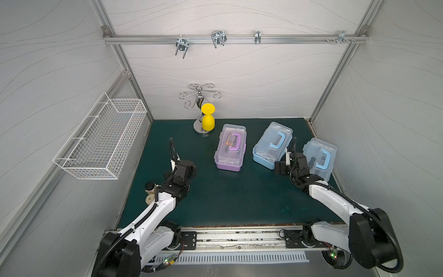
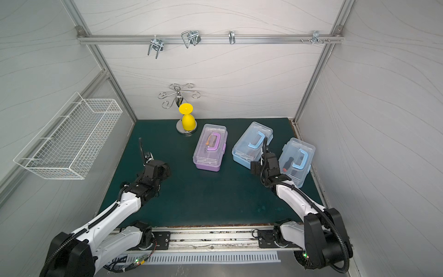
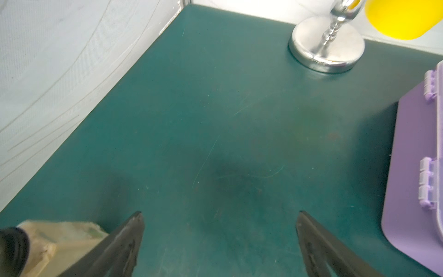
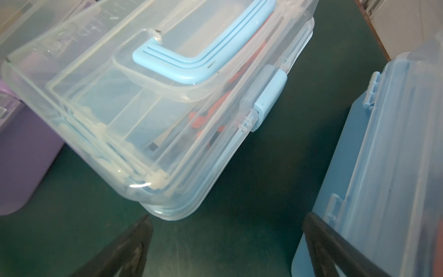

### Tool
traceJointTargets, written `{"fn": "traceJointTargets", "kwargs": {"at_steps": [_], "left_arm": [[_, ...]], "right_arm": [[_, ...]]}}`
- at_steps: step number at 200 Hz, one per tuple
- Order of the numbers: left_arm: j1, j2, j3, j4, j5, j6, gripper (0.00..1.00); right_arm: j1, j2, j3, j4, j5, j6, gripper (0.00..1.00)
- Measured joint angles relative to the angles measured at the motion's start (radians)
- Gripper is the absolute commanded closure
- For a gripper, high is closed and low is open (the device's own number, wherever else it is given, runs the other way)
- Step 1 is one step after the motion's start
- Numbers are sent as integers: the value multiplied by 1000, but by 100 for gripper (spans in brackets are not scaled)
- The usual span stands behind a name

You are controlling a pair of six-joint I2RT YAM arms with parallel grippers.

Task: Close toolboxes
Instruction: Reset both arms

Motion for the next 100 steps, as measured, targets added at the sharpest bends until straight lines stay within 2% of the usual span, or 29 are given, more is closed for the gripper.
{"fn": "traceJointTargets", "kwargs": {"at_steps": [33,61,100], "left_arm": [[28,11,-15,74,11,35,1],[71,42,-22,163,43,77,1],[121,115,-26,296,54,176,1]], "right_arm": [[-53,45,-72,200,-35,-44,1],[-99,169,-79,371,-73,-77,1],[-138,283,-35,425,-156,-93,1]]}}
